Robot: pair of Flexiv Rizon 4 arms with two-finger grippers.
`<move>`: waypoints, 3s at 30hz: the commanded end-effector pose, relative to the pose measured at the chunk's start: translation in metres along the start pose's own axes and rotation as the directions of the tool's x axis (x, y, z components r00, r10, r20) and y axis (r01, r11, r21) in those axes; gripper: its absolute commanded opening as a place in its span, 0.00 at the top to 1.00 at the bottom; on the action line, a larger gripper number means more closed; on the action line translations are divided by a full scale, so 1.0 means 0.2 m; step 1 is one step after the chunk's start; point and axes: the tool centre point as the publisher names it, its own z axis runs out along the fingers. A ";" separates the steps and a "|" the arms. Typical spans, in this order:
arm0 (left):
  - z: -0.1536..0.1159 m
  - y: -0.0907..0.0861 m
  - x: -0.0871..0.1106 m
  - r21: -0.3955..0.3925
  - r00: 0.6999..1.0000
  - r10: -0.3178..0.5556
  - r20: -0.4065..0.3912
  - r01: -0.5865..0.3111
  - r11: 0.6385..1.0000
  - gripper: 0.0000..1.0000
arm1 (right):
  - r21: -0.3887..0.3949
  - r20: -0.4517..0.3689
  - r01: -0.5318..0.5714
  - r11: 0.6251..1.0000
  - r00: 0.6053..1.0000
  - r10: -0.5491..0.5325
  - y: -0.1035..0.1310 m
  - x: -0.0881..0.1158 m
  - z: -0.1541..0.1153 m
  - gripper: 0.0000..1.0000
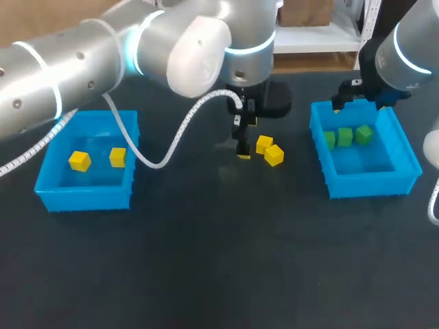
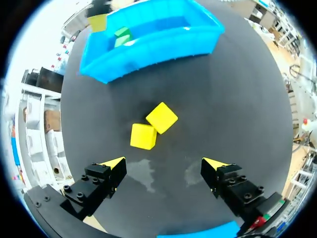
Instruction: Put the green cubes in the right bin and the yellow cubes in the left bin.
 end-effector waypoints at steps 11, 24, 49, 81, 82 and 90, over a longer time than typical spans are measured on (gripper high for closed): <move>0.09 0.14 -0.05 -0.020 0.999 0.035 -0.016 -0.035 0.999 0.00 | 0.002 0.004 -0.001 1.000 1.000 0.001 0.00 0.01 0.00 0.00; 0.17 0.22 -0.12 -0.005 0.997 0.081 -0.018 -0.081 0.997 0.00 | 0.002 0.004 -0.001 1.000 1.000 0.001 0.00 0.01 0.00 0.00; 0.21 0.21 0.01 -0.059 1.000 0.011 -0.023 -0.012 0.998 1.00 | 0.002 0.004 -0.001 1.000 1.000 0.001 0.00 0.01 0.00 0.00; -0.57 -0.16 1.32 -0.199 0.697 -0.712 0.081 0.712 0.674 1.00 | 0.002 0.004 -0.001 1.000 1.000 0.001 0.00 0.01 0.00 0.00; -0.57 -0.19 1.37 -0.200 0.676 -0.733 0.078 0.731 0.653 1.00 | 0.002 0.004 -0.001 1.000 1.000 0.001 0.00 0.01 0.00 0.00; -0.48 -0.44 1.61 -0.195 0.552 -0.834 0.027 0.821 0.537 1.00 | 0.002 0.004 -0.001 1.000 1.000 0.001 0.00 0.01 0.00 0.00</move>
